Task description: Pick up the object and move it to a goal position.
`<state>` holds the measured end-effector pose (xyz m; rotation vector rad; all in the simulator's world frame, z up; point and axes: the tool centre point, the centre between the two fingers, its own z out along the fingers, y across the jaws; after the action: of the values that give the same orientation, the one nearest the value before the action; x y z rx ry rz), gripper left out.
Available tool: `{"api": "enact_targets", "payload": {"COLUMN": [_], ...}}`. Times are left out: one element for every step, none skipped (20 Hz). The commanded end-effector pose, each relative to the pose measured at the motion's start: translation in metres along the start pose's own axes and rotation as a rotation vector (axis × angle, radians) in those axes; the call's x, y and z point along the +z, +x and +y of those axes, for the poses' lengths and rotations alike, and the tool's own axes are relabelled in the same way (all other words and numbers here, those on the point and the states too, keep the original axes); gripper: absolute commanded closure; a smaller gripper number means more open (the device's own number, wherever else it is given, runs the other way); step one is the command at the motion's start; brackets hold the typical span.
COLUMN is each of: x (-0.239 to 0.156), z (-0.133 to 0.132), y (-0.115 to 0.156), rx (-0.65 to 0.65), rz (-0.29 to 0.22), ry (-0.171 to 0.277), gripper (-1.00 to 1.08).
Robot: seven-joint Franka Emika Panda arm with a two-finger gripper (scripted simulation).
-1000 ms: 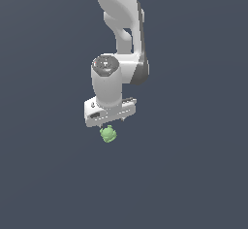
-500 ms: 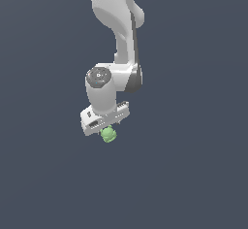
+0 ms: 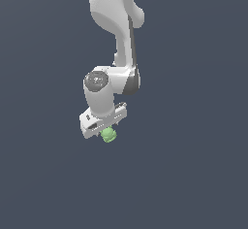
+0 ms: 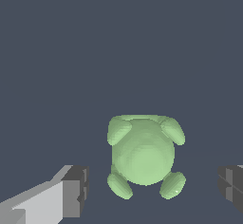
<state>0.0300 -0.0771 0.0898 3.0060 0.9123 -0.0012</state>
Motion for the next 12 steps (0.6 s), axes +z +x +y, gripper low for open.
{"api": "enact_targets", "payload": {"x": [0.000, 0.001, 0.004, 0.006, 0.010, 0.014, 0.020, 0.026, 0.032, 0.037, 0.041, 0.045], "z": [0.000, 0.000, 0.000, 0.000, 0.000, 0.000, 0.000, -0.001, -0.001, -0.001, -0.001, -0.001], "y": [0.000, 0.000, 0.000, 0.000, 0.000, 0.000, 0.000, 0.000, 0.000, -0.001, -0.001, -0.001], "rx": [0.000, 0.000, 0.000, -0.001, -0.001, -0.002, -0.002, -0.003, -0.003, -0.003, -0.004, -0.004], "rz": [0.000, 0.000, 0.000, 0.000, 0.000, 0.000, 0.000, 0.001, 0.001, 0.001, 0.001, 0.001], "ry": [0.000, 0.000, 0.000, 0.000, 0.000, 0.000, 0.000, 0.000, 0.000, 0.000, 0.000, 0.000], "gripper": [-0.92, -0.92, -0.92, -0.92, -0.92, -0.92, -0.92, -0.92, -0.92, -0.92, -0.92, -0.92]}}
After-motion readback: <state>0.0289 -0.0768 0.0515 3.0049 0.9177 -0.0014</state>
